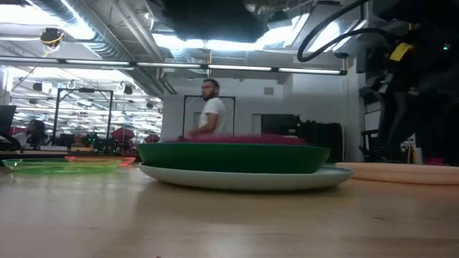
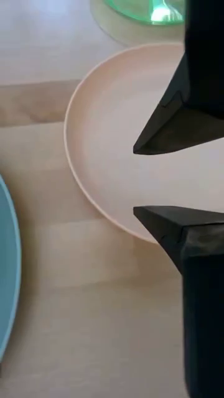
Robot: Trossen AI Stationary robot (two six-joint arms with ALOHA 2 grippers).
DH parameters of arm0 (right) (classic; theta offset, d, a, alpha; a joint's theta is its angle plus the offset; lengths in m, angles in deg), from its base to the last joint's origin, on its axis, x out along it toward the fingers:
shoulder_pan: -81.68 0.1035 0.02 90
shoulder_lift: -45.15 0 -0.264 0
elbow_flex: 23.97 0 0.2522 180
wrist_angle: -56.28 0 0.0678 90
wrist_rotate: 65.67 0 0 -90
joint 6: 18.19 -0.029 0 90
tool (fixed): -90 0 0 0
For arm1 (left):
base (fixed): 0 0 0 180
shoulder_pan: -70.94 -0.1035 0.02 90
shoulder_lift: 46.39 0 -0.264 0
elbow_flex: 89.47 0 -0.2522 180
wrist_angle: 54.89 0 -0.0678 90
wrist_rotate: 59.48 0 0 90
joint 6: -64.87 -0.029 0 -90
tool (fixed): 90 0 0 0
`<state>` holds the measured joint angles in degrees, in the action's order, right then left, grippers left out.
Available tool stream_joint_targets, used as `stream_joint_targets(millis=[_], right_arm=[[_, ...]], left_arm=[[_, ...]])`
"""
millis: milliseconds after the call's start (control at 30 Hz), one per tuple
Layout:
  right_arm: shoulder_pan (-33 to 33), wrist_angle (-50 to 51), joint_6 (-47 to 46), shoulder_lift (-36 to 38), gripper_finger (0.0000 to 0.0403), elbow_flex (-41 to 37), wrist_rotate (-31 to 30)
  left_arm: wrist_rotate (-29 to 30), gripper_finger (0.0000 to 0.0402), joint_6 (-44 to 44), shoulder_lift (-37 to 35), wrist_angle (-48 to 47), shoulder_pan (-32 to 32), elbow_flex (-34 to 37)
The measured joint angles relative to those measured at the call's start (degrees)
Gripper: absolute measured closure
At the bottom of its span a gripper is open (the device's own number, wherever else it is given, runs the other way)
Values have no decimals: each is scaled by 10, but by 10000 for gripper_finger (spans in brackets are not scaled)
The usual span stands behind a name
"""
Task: Stack plastic plates
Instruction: Stack the light orange plate on top of the pink plate
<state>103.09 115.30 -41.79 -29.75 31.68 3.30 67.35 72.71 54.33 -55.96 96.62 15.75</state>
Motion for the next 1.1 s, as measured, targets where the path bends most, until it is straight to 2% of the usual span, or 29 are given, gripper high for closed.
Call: stream_joint_targets(millis=[133, 200, 400, 767, 833, 933, 1100], right_arm=[[0, 1, 3, 0, 270, 0, -9], [0, 5, 11, 0, 270, 0, -19], [0, 20, 13, 0, 270, 0, -38], [0, 3, 14, 0, 270, -22, -38], [0, -36, 18, 0, 270, -37, -19], [0, -90, 27, 0, 270, -57, 47], [0, -112, 28, 0, 270, -63, 57]], left_arm=[[-73, 285, -38, 29, 70, -20, 0], [-86, 285, -39, 32, 73, -25, 0], [-48, 285, -58, 32, 73, -15, 0], [-49, 285, -50, 32, 102, -23, 44], [-49, 285, -48, 32, 103, -23, 45], [-49, 285, -46, 31, 104, -23, 45], [-49, 285, -45, 31, 104, -23, 45]])
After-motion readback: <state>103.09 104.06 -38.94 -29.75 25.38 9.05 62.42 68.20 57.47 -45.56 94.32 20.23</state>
